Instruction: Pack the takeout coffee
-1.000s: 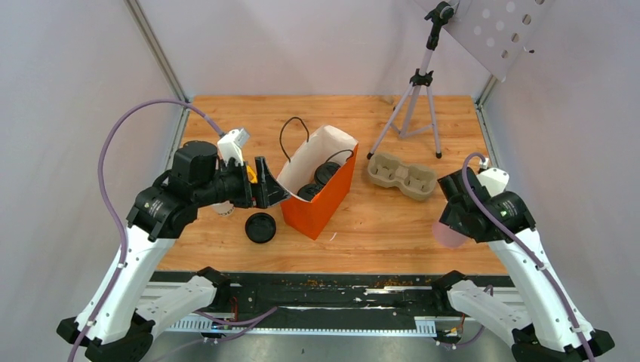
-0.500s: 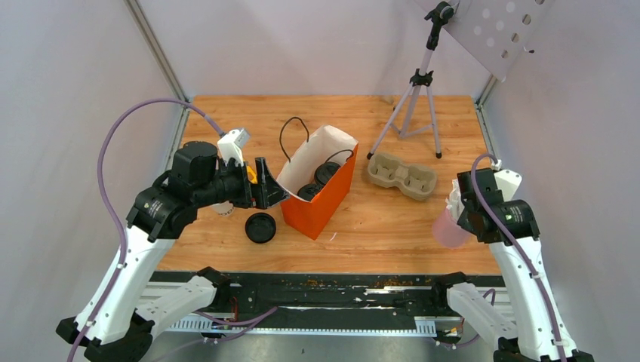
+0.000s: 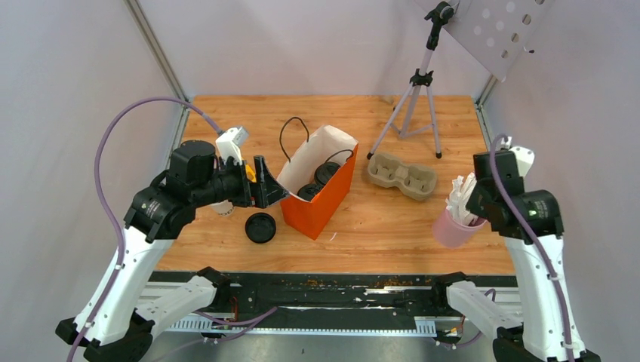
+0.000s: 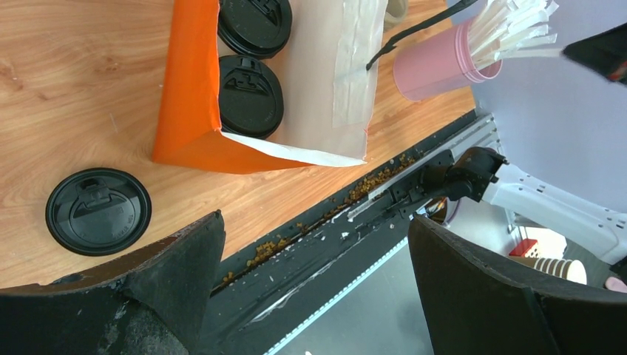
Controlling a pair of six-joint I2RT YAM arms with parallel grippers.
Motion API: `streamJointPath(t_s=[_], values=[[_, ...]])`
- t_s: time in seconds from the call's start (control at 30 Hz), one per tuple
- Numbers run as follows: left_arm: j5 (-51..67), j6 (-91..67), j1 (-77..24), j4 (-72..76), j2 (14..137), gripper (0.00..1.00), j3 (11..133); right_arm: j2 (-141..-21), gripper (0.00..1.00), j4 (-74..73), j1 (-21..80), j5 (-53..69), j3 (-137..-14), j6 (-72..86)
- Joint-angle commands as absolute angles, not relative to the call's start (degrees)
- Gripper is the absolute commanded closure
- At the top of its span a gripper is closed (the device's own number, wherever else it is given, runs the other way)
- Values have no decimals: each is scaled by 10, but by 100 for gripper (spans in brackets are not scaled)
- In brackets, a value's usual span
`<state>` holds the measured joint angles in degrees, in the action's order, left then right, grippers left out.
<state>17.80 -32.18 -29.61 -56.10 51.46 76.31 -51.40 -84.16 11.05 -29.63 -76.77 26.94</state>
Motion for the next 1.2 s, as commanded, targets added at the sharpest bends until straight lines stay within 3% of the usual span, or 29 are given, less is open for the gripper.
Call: streamJointPath(t_s=[0.0,0.23,0.63,0.8,0.97,1.17], values=[[175,-311,-299,-560,510,0,785,-533,100,-899,108,-299,-925,234],[205,-330,-299,-546,517,0,795,-571,100,-922,107,-206,-1114,214],[203,-333,-299,-551,521,0,796,-581,100,-877,107,-125,-1202,256],[205,-333,-299,-553,530,0,812,-559,100,-791,107,-72,-1175,263],[205,-334,-298,-551,535,0,808,-531,99,-669,107,58,-1055,280],[201,-334,-299,-555,535,0,811,-567,100,-585,108,164,-994,297]])
